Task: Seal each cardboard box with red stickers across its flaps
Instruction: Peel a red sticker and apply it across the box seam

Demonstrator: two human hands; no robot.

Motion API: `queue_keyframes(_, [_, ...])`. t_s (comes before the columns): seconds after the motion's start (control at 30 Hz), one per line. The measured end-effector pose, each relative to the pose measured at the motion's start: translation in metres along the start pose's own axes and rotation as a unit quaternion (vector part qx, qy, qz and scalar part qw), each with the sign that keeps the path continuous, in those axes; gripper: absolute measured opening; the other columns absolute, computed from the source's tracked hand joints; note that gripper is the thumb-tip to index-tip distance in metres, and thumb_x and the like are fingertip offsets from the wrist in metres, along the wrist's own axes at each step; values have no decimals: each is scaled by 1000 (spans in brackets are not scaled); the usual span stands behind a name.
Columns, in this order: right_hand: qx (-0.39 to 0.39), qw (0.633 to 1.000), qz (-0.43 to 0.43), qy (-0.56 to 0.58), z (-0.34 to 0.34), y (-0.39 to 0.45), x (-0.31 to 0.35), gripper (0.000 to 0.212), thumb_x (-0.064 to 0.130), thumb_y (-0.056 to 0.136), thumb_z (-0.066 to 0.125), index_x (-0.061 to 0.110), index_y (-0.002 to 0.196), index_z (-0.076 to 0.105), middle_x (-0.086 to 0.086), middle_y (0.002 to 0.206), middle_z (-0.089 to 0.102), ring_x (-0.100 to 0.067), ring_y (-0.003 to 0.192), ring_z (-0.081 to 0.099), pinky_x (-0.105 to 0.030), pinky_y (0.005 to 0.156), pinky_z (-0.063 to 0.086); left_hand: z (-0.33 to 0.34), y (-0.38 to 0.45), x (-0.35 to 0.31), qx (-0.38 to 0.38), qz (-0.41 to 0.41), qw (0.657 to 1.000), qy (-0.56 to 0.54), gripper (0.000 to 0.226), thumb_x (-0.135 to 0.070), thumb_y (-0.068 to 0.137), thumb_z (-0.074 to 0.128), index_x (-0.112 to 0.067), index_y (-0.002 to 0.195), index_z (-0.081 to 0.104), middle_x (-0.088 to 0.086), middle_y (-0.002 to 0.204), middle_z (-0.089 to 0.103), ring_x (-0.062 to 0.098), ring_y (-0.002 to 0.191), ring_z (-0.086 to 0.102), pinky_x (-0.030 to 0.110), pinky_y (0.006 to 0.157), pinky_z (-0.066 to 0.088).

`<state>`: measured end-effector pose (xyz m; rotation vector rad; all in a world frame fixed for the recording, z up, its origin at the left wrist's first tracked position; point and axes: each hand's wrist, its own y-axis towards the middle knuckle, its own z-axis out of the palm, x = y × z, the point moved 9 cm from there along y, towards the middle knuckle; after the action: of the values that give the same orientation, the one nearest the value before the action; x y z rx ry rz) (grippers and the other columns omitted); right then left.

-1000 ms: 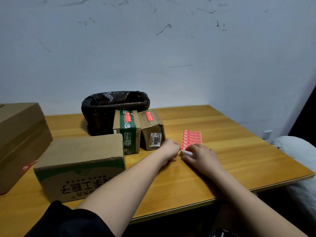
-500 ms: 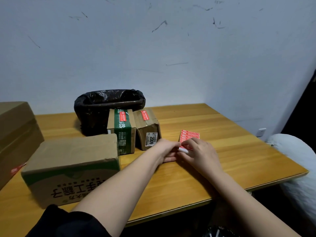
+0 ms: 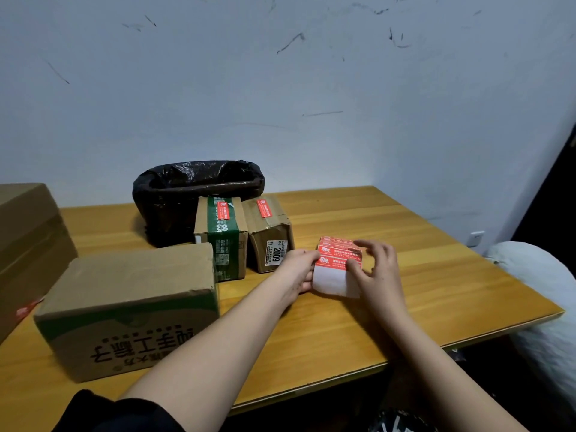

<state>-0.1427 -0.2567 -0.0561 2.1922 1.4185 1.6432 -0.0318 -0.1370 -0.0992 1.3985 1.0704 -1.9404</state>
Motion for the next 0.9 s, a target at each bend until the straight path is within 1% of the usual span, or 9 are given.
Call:
queue_keyframes(0.1, [14,989,83,120,2,-4,-12,32,12,85,69,30,104,49,1,93,59,-15,82,59,-36,71,50,-1,3,2,-12,-7,1000,-19,12,-18,99,44,-16,92,53,1,78,66,10,61,62,23,53,47])
queue_keyframes(0.2, [15,983,80,162,2,-4,-15,30,5,84,69,29,92,54,3,78,58,-13,70,56,-34,66,47,3,5,4,-7,-4,1000,-12,5,-15,97,48,-16,101,50,7,97,66,15,76,63,29,64,52])
queue_keyframes(0.27, [7,982,70,176,0,-4,-15,28,3,84,69,28,88,59,3,81,62,-16,73,57,-30,70,47,3,6,1,-12,36,999,37,25,-9,90,56,-19,111,45,11,107,65,19,86,62,36,75,52])
queue_keyframes(0.33, [10,978,76,192,1,-2,-21,27,3,84,70,29,90,64,2,82,64,-19,77,58,-31,71,48,8,3,-7,10,101,992,72,51,-1,85,57,-26,125,35,8,97,64,17,77,58,30,65,48])
queue_keyframes(0.43, [26,967,100,234,5,-2,-32,28,5,84,71,28,98,69,-5,79,63,-21,78,60,-51,71,55,23,-6,-17,94,165,980,67,73,10,86,54,-37,135,29,8,101,64,11,78,58,16,66,46])
queue_keyframes(0.53, [24,956,122,266,6,-1,-37,28,2,83,71,25,99,71,-6,80,66,-22,80,61,-64,78,52,27,-7,-21,121,189,970,92,47,6,86,58,-29,117,59,10,124,61,14,98,59,16,78,47])
queue_keyframes(0.6, [29,950,131,282,6,-1,-35,28,1,83,70,24,99,71,-7,82,66,-22,82,61,-65,81,51,27,-4,-18,123,180,972,86,35,1,87,60,-29,101,69,12,122,64,16,99,60,21,83,47])
queue_keyframes(0.7, [38,944,139,298,7,-2,-33,27,-1,83,69,22,98,71,-10,84,67,-22,83,61,-64,83,49,25,1,-13,120,162,977,63,29,-1,85,61,-24,96,73,13,115,67,17,97,61,29,90,46])
queue_keyframes(0.9, [48,938,150,307,7,-1,-34,19,5,83,71,21,92,75,-5,79,65,-24,79,58,-61,76,51,24,5,-11,115,147,981,55,30,0,85,61,-26,94,74,11,109,68,16,90,61,23,79,47])
